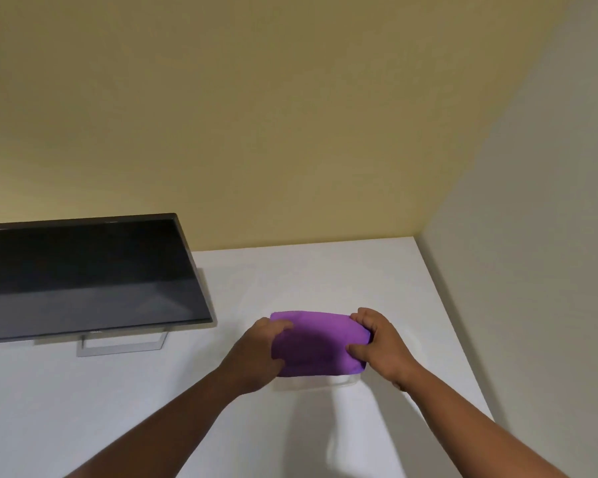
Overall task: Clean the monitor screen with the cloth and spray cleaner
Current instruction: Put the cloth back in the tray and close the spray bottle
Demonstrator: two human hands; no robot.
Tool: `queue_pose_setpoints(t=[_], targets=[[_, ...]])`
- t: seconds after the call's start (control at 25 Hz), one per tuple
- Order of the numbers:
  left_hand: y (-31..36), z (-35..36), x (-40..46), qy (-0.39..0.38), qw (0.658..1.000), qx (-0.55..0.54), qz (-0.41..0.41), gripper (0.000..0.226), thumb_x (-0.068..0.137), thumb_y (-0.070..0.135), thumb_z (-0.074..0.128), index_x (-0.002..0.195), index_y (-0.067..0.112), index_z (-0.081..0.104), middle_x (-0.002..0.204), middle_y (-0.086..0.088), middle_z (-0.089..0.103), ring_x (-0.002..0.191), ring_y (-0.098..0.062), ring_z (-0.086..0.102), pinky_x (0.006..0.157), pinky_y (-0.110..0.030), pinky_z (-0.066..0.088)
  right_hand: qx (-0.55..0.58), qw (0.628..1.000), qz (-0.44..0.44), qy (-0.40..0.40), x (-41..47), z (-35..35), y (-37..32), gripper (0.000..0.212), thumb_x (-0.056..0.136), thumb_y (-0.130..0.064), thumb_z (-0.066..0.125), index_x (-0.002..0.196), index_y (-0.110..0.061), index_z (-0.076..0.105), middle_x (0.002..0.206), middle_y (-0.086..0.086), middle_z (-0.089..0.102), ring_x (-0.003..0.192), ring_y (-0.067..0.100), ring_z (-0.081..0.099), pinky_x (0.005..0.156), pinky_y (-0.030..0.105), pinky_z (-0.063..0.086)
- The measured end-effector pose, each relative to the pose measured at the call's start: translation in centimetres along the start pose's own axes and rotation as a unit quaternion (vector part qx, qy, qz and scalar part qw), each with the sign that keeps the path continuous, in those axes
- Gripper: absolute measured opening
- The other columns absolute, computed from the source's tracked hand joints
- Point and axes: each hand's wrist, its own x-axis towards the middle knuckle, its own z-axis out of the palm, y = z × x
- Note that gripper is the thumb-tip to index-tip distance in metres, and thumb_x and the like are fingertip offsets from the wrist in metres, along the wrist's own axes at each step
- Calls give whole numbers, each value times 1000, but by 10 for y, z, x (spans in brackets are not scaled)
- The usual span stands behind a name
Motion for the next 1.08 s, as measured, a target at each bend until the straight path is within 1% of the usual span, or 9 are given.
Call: queue_pose_setpoints(t=[0.12,0.24,0.44,0.6,0.76,0.84,0.92,1.0,1.08], targets=[[-1,18,1,-6,998,51,-33,69,88,16,71,149,35,44,146,4,49,128,-22,56,101,-27,50,-105,994,-24,-9,8,10,17,54,84,-10,73,136,-22,61,145,-10,35,131,5,40,97,5,30],[-7,35,5,0,992,118,-47,69,93,14,68,152,36,40,148,3,49,129,-25,57,104,-35,53,-121,991,-48,12,10,23,29,52,86,-1,68,131,-26,60,146,-15,24,121,2,40,83,-7,31],[-15,50,15,11,984,167,-59,68,93,12,69,151,35,41,142,1,53,123,-24,59,100,-36,56,-125,992,-15,21,16,38,39,60,93,-7,60,148,-23,43,141,-34,30,125,10,49,81,-4,36],[-22,59,20,-21,977,196,-80,66,91,16,69,148,36,42,139,2,54,117,-24,63,94,-36,58,-223,974,-17,-18,28,43,42,62,93,-8,57,150,-23,40,157,-13,25,133,16,47,97,14,39],[-27,64,28,-67,973,195,-102,67,89,17,70,147,37,42,140,3,49,109,-27,66,90,-38,60,-321,943,-66,-56,32,43,41,42,88,-5,57,126,-24,56,163,-8,18,118,23,53,94,27,50],[-30,67,30,-86,972,192,-109,66,89,17,70,145,39,44,140,4,47,108,-27,67,90,-40,60,-361,923,-124,-45,32,42,42,39,78,-1,68,113,-18,62,154,2,37,95,25,60,80,28,53],[-31,70,34,-102,970,190,-115,58,90,21,71,141,39,49,140,4,47,107,-27,68,90,-39,60,-412,889,-194,-43,33,42,44,42,55,4,78,91,-14,65,121,6,63,73,21,60,65,26,44],[-30,70,36,-124,965,196,-121,45,91,24,71,132,37,58,144,3,44,105,-26,68,90,-38,59,-470,856,-211,-49,34,45,42,41,46,2,76,78,-18,61,90,-2,64,65,20,56,67,29,33],[-26,67,38,-147,959,204,-133,31,91,22,71,118,33,64,160,-1,31,105,-27,68,90,-38,60,-515,833,-194,-57,35,49,42,33,50,-6,76,72,-23,58,77,-6,59,70,22,57,74,34,31]])
